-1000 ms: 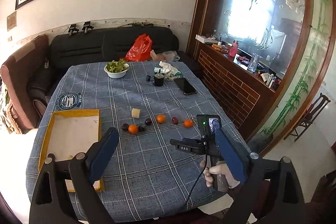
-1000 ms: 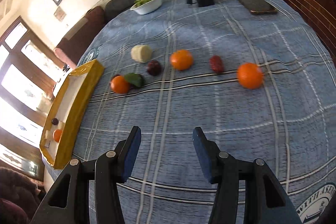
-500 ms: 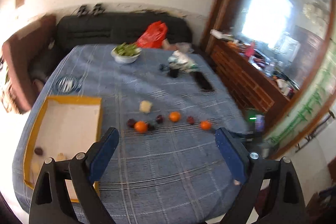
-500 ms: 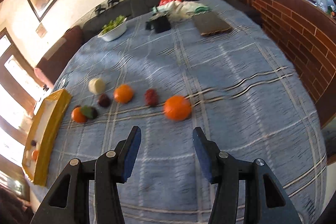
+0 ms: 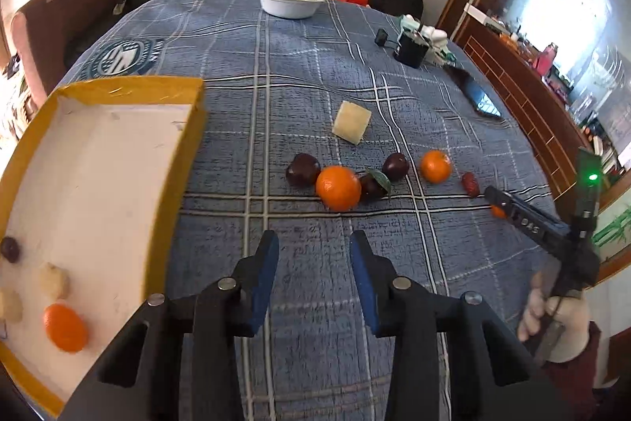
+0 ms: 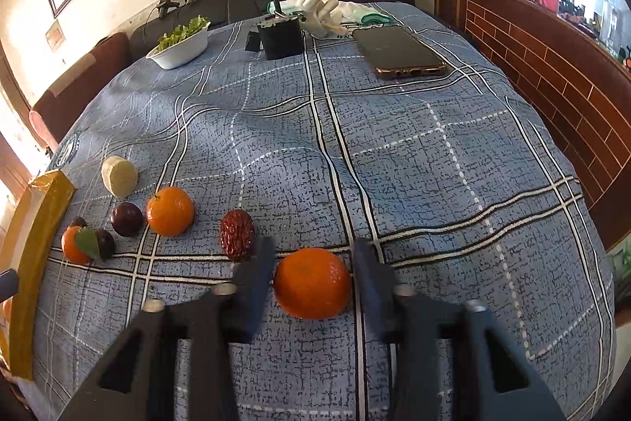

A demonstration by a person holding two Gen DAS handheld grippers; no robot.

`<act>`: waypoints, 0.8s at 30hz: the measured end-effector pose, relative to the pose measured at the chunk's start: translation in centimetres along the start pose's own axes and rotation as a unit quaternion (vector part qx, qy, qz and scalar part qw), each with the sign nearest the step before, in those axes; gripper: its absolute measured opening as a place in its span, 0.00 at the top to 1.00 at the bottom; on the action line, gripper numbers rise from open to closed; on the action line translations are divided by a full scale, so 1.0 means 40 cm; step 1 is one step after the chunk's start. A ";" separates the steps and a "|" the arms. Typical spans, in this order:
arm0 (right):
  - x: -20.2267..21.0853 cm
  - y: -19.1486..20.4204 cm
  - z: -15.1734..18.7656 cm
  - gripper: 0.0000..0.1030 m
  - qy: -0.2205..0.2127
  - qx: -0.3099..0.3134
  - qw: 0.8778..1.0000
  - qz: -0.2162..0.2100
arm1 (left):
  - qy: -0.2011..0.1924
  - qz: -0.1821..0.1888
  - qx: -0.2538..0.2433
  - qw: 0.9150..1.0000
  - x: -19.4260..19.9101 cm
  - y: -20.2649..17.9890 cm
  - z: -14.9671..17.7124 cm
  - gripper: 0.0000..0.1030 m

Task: Organize fruits
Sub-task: 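Grasp the leafy orange with the left tool while the right tool grasps another orange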

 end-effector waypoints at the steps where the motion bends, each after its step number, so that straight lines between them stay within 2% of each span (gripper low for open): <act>1: 0.002 0.000 0.002 0.63 -0.002 0.001 1.000 0.000 | -0.002 -0.004 -0.004 1.000 -0.022 -0.005 -0.005 0.65; 4: 0.007 0.000 0.003 0.63 -0.007 -0.003 1.000 -0.011 | 0.001 -0.015 -0.016 1.000 -0.077 -0.018 -0.012 0.65; 7: 0.007 0.002 0.004 0.63 -0.006 -0.007 1.000 -0.021 | 0.005 -0.011 -0.020 1.000 -0.121 -0.026 -0.021 0.65; 9: 0.006 0.004 0.002 0.63 -0.005 -0.009 1.000 -0.022 | -0.001 0.008 -0.021 1.000 -0.129 -0.038 -0.035 0.65; 19: 0.005 0.005 0.002 0.63 -0.004 -0.009 1.000 -0.023 | -0.032 0.008 -0.063 0.997 -0.147 -0.081 -0.075 0.65; 21: 0.005 0.005 0.002 0.62 -0.004 -0.010 1.000 -0.023 | -0.036 0.004 -0.082 0.996 -0.148 -0.093 -0.071 0.63; 24: 0.004 0.007 0.003 0.62 -0.004 -0.010 1.000 -0.024 | -0.026 0.023 -0.078 0.996 -0.146 -0.097 -0.058 0.58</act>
Point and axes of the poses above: each gripper's, at about its wrist camera, not at the fingertips, and x roughly against the way its jaws point, y to its left, z to its underside, the point moved 10 cm from there along -x, roughly the way its jaws point, and after that the axes turned 5 degrees about x, right-handed, at the moved point
